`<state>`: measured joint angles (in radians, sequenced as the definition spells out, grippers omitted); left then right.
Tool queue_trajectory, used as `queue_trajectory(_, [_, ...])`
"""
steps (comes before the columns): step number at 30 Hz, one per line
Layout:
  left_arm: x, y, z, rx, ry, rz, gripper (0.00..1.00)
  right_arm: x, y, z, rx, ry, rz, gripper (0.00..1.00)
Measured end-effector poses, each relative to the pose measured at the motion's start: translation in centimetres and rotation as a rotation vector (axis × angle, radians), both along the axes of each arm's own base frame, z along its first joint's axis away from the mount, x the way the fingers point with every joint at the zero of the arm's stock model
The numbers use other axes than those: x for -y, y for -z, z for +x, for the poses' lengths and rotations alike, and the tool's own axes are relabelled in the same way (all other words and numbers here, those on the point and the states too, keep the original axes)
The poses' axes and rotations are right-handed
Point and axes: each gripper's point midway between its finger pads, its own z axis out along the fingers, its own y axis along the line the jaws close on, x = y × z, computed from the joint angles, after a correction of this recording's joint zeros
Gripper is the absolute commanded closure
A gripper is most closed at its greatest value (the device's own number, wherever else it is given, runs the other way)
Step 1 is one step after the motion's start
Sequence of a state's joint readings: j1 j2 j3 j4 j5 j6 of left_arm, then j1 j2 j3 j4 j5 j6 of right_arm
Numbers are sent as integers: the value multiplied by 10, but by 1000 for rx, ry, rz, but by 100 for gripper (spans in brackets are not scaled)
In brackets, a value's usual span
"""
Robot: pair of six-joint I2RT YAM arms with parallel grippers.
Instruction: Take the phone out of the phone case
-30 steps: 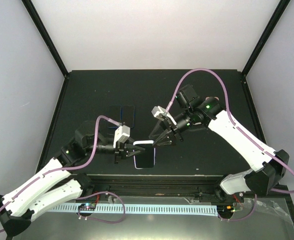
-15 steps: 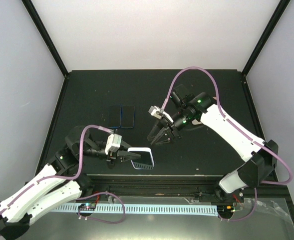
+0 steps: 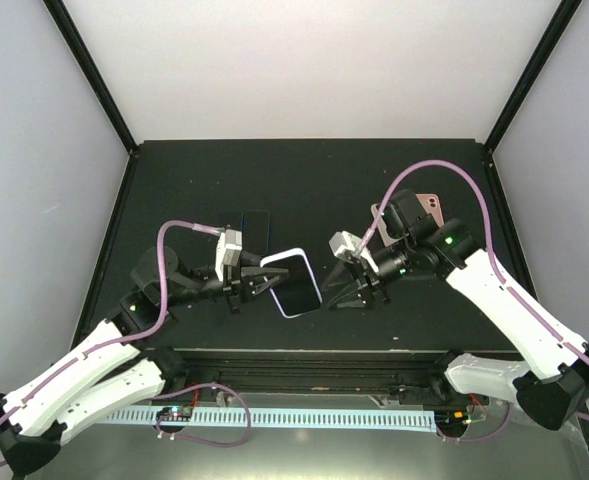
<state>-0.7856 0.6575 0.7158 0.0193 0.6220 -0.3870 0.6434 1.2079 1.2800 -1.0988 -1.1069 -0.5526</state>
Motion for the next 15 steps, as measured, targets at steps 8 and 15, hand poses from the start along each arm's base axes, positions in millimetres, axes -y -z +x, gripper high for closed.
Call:
queue_trajectory(8, [12,-7,14,-81,1,-54,98,2,18,4,40,54,0,65])
queue_trajectory(15, [13,-14,11,-80,30,-82,98,0,17,6,37,58,7,62])
